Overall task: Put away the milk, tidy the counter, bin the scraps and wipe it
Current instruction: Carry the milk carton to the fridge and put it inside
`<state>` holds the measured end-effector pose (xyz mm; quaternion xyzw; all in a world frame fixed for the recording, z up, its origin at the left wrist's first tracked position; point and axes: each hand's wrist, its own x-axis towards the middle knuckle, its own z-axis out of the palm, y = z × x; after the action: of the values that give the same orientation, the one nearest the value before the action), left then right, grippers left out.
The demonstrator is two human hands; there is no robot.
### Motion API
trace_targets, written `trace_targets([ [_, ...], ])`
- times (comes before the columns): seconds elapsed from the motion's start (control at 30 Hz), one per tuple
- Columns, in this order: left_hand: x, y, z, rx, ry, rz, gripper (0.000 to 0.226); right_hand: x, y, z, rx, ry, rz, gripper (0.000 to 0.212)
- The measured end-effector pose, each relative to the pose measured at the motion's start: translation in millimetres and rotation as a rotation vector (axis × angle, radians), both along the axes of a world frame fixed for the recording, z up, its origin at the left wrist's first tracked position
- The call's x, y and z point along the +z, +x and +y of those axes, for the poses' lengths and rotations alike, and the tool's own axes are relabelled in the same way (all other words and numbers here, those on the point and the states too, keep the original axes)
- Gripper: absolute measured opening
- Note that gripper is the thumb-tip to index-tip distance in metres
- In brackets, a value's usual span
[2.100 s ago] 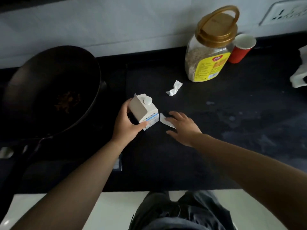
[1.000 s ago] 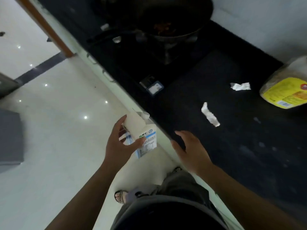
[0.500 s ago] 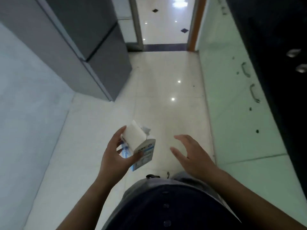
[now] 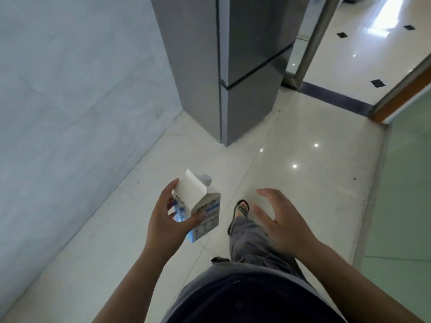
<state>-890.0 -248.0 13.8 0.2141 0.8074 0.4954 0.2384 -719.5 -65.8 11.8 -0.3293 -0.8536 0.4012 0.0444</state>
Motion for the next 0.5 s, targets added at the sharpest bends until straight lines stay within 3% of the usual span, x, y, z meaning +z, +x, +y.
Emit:
trace_targets([
  [0.33,20.7,-175.9,131.0,0.107,-0.023,0.092,0.077,23.7,-201.5,167.9,0.085,0.103,0.048,0.066],
  [0.5,49.6,-271.2,196.1,0.072,0.033,0.185,0.077,68.2,-313.5,246.2,0.036,0.213,0.144,0.051],
])
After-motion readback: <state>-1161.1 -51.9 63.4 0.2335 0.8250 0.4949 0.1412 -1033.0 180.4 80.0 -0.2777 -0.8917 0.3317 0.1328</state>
